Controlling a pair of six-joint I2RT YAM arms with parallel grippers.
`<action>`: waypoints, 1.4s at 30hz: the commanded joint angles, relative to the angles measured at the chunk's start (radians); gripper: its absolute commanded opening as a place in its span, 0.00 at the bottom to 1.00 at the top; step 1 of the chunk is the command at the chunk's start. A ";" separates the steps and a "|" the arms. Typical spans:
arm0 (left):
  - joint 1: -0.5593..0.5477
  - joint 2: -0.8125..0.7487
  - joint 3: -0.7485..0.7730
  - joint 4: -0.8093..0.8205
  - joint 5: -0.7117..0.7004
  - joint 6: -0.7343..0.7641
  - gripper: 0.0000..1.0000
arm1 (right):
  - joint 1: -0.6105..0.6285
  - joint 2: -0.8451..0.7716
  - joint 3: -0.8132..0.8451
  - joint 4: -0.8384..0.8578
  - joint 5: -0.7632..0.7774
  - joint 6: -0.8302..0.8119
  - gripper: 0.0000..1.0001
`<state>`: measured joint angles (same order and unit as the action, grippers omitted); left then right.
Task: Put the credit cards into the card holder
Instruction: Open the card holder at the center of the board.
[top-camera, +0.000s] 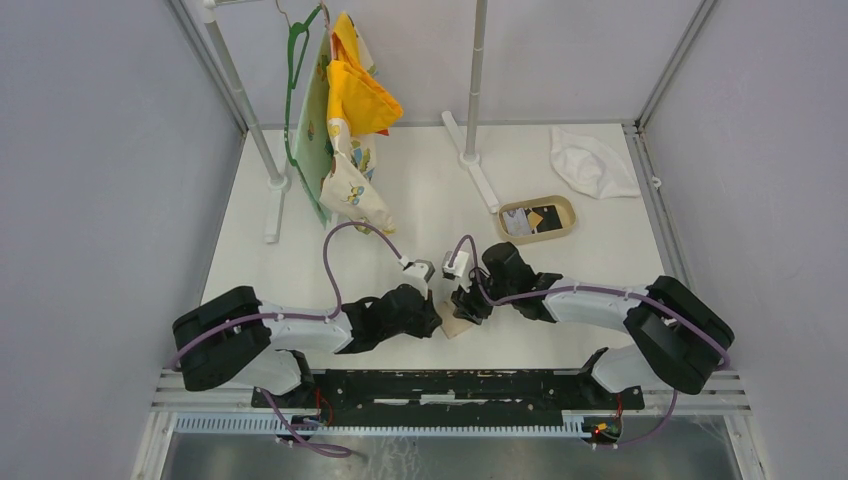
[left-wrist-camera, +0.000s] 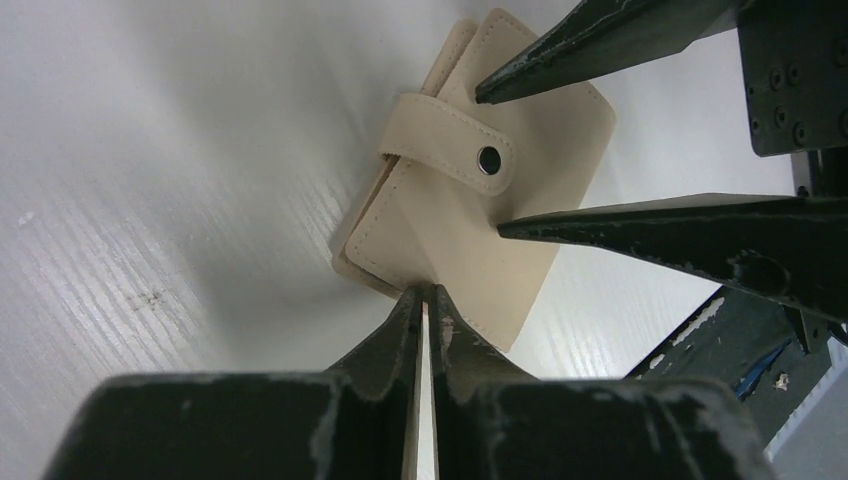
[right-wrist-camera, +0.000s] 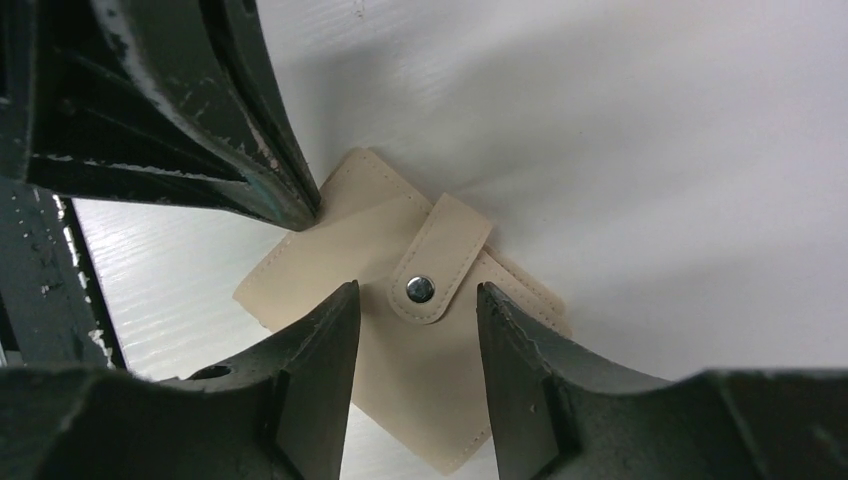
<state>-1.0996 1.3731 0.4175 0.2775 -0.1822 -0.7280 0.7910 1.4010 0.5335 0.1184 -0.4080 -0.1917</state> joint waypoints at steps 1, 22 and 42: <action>0.005 0.013 0.022 0.069 -0.024 -0.037 0.10 | 0.019 0.024 0.037 0.036 0.063 0.055 0.51; 0.010 0.017 0.012 0.074 -0.016 -0.025 0.09 | 0.047 0.029 0.062 -0.014 0.067 0.029 0.00; 0.086 -0.184 0.079 -0.082 0.015 0.032 0.60 | -0.243 -0.130 -0.012 0.093 -0.242 0.255 0.00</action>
<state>-1.0164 1.2938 0.4622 0.2127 -0.1509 -0.7185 0.6037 1.3193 0.5430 0.1261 -0.5709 -0.0460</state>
